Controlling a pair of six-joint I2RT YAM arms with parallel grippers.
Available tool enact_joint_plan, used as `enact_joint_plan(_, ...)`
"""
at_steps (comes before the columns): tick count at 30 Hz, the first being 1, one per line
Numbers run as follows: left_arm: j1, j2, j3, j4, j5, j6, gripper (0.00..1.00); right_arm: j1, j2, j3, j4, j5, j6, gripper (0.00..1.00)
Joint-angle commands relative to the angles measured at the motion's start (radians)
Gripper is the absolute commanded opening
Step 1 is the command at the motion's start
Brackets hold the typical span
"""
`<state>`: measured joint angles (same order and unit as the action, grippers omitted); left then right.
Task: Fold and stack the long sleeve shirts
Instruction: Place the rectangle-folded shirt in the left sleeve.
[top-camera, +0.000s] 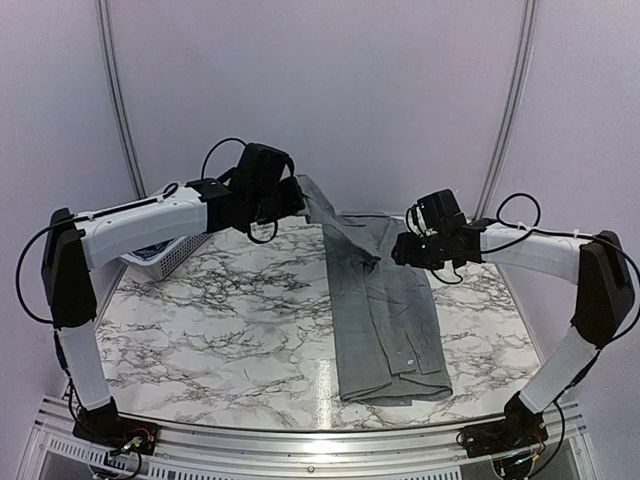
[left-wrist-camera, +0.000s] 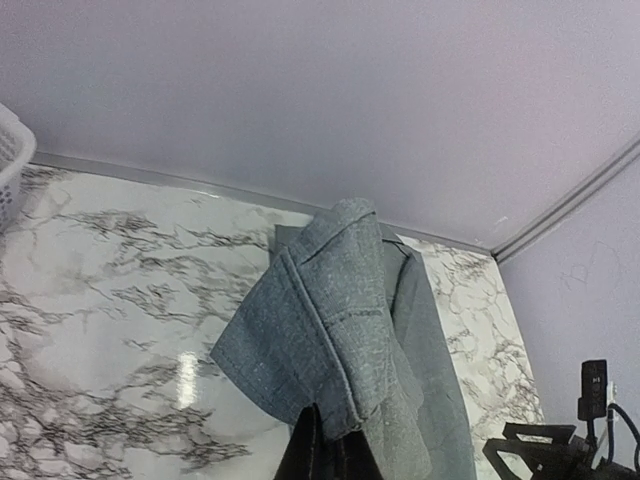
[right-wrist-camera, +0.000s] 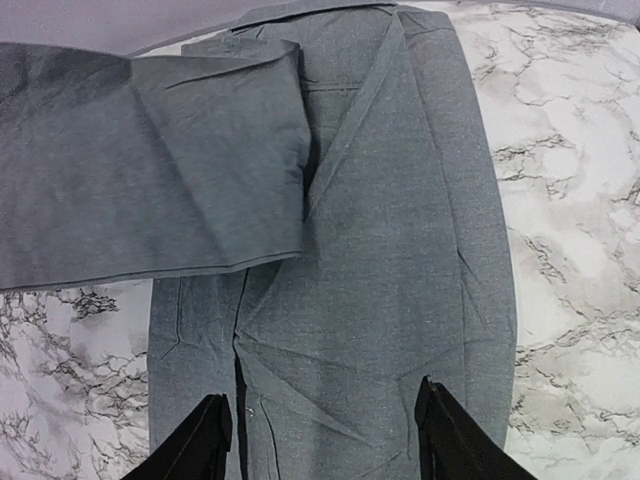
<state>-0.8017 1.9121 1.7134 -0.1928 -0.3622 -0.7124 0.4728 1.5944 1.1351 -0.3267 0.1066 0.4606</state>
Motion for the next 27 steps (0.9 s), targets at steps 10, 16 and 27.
enact_joint_plan(10,0.179,-0.086,-0.211,-0.105,0.185,0.182,0.0,-0.005,0.047,0.02,0.046,-0.065,-0.021,0.59)
enact_joint_plan(16,0.177,-0.045,-0.116,-0.107,0.288,0.154,0.0,-0.005,0.047,0.025,0.037,-0.059,-0.026,0.59)
enact_joint_plan(27,0.009,0.082,0.229,-0.052,0.298,-0.142,0.0,-0.016,0.017,0.01,-0.006,0.022,-0.031,0.6)
